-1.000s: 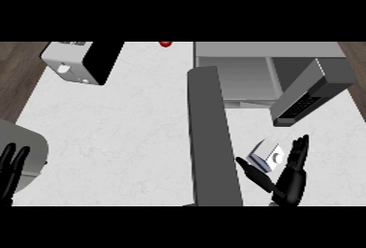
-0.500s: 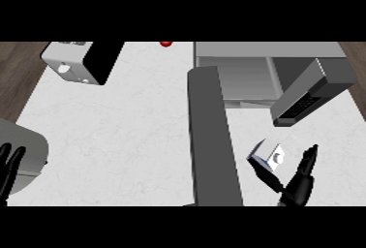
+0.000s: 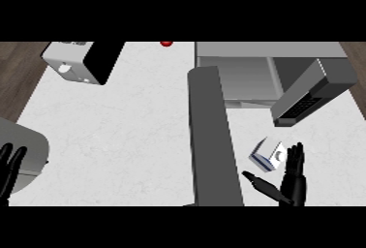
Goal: Pick up the milk, place it into the microwave and close the microwave
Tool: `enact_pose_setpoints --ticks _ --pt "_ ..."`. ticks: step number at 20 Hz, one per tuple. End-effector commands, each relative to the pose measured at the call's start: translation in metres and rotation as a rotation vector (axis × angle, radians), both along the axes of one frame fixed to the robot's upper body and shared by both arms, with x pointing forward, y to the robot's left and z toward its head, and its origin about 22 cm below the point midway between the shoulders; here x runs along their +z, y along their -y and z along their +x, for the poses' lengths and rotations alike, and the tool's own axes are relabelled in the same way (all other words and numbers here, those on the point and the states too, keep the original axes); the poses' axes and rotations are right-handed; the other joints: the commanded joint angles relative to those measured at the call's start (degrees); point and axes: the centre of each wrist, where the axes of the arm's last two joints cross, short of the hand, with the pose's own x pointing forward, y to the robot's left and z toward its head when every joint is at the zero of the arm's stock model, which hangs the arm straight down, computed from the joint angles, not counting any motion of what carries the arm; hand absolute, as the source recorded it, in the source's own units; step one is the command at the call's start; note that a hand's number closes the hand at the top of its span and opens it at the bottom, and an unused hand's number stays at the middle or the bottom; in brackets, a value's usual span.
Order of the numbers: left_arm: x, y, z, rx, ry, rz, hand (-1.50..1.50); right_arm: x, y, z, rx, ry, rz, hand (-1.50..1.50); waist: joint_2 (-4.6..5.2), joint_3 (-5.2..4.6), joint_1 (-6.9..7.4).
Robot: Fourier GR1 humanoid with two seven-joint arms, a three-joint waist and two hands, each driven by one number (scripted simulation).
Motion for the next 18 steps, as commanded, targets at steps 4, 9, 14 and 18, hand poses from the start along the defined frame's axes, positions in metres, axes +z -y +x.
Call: enact_pose_setpoints --ticks 4,9,14,18 --pt "-0.005 -0.005 -0.001 -0.011 -0.02 -0.001 -1.5 -0.004 0.008 0.015 0.104 0.158 0.006 1.5 -0.04 -0.06 -0.01" --pt "0.002 0.006 0.0 -0.007 -0.004 -0.005 -1.5 0.013 -0.011 0.039 -0.146 0.149 -0.198 1.5 -0.05 -0.08 -0.14" --pt "-0.012 -0.022 0.007 0.008 -0.013 -0.017 -1.5 0.029 -0.027 0.044 -0.066 0.249 -0.116 1.5 -0.12 -0.1 -0.32" --pt "-0.005 0.002 0.002 -0.026 -0.032 -0.021 -1.5 0.042 0.005 0.05 0.19 0.253 -0.096 1.5 -0.17 -0.11 -0.35"
